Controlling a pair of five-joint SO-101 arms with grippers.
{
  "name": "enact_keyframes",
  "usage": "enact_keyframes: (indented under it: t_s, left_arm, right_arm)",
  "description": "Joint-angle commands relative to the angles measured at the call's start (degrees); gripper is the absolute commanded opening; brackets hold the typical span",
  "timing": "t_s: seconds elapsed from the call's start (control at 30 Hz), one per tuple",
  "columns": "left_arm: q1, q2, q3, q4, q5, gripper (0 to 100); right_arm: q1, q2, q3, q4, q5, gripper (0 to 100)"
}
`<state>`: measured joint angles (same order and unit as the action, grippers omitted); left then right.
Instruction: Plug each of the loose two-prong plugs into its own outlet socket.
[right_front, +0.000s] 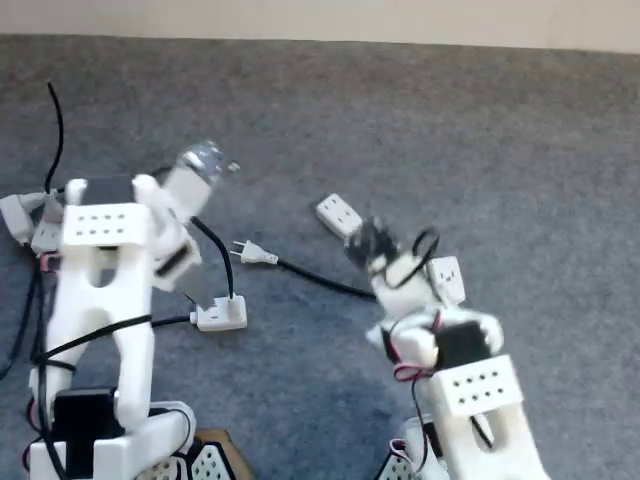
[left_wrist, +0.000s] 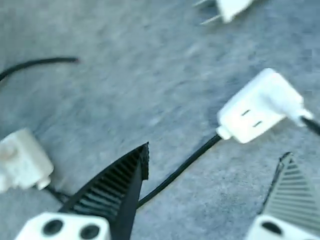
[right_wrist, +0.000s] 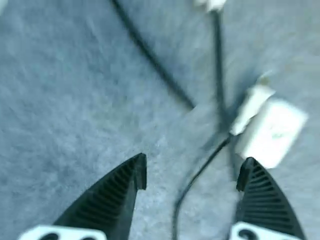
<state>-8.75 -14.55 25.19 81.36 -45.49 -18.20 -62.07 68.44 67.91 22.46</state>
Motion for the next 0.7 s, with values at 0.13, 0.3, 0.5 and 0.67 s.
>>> enact_keyframes:
  t_s: [0.13, 0.3, 0.5, 0.67]
  left_arm:
    - [7.2, -2.2, 4.9, -1.9, -6.1, 38]
    - [8.1, 1.4, 8.7, -9.2, -6.0, 38]
    - [8.1, 12.5, 9.5, -17.9, -5.7, 36]
    - [9.0, 16.7, 9.5, -19.6, -6.1, 21]
  right_arm:
    - [0.6, -3.1, 11.0, -12.5, -1.8, 28.2]
    - [0.5, -3.2, 14.7, -15.0, -2.8, 28.2]
    - [0.5, -3.5, 15.0, -15.0, -3.0, 28.2]
    - [0.5, -3.5, 15.0, -15.0, -2.8, 28.2]
